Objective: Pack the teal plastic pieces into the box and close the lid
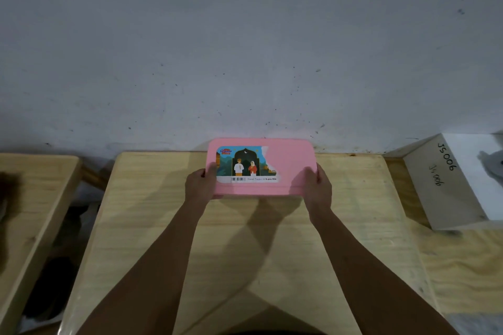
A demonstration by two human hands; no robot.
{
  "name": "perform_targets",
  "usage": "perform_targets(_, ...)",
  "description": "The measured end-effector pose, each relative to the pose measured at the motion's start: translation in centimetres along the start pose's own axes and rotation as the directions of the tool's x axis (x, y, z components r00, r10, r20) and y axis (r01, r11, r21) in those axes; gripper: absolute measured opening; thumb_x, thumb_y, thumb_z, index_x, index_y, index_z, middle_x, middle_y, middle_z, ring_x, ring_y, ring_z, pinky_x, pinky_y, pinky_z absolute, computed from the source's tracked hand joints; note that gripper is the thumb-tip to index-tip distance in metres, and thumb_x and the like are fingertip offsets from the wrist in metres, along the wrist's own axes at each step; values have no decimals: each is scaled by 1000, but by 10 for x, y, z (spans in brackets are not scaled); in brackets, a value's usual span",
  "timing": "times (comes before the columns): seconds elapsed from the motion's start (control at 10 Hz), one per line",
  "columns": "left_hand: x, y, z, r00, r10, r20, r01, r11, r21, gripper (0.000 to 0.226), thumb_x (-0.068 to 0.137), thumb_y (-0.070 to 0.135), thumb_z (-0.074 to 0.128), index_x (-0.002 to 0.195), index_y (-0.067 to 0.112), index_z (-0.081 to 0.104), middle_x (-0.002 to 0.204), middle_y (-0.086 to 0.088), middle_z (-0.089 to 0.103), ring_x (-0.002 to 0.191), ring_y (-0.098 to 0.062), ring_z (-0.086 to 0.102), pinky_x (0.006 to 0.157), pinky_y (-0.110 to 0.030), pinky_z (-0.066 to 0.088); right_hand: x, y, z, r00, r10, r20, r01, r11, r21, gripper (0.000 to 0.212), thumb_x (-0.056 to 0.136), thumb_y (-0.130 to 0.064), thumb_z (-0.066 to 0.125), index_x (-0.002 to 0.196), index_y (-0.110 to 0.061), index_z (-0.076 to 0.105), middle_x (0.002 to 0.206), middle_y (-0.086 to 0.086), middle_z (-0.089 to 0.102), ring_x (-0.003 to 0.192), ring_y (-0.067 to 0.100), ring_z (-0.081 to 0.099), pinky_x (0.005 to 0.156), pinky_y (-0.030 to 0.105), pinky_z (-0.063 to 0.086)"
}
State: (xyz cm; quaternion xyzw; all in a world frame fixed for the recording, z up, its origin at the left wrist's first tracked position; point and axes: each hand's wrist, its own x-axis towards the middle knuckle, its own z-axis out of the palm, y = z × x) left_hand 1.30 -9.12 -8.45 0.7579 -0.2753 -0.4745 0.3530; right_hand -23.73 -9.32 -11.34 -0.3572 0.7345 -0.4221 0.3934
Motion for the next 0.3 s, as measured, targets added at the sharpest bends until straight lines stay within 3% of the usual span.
perform_targets(0.1,-6,1,-3,999,-15,52,13,1000,28,42,94,39,48,115,5,61,104,-12,65,83,-26,65,69,-42,61,-7,-2,0,997,-69,-18,66,992,-104,24,99,-27,43,103,-9,59,93,8,64,86,25,60,73,34,47)
perform_targets(0.2,-12,6,-11,992,114,51,-124,940,317,54,94,44,46,129,3,50,124,-18,60,106,-33,60,85,-38,52,-15,-19,-8,994,-108,-2,106,973,-203,28,100,-24,42,115,-7,58,107,9,64,100,29,62,75,35,50)
perform_targets(0.3,-25,30,-22,945,312,98,-320,823,470,57,94,42,49,136,5,44,137,-17,51,125,-31,50,100,-36,41,-14,-51,-16,989,-146,35,150,963,-223,42,96,-19,49,136,-10,50,138,10,54,126,28,52,104,41,44)
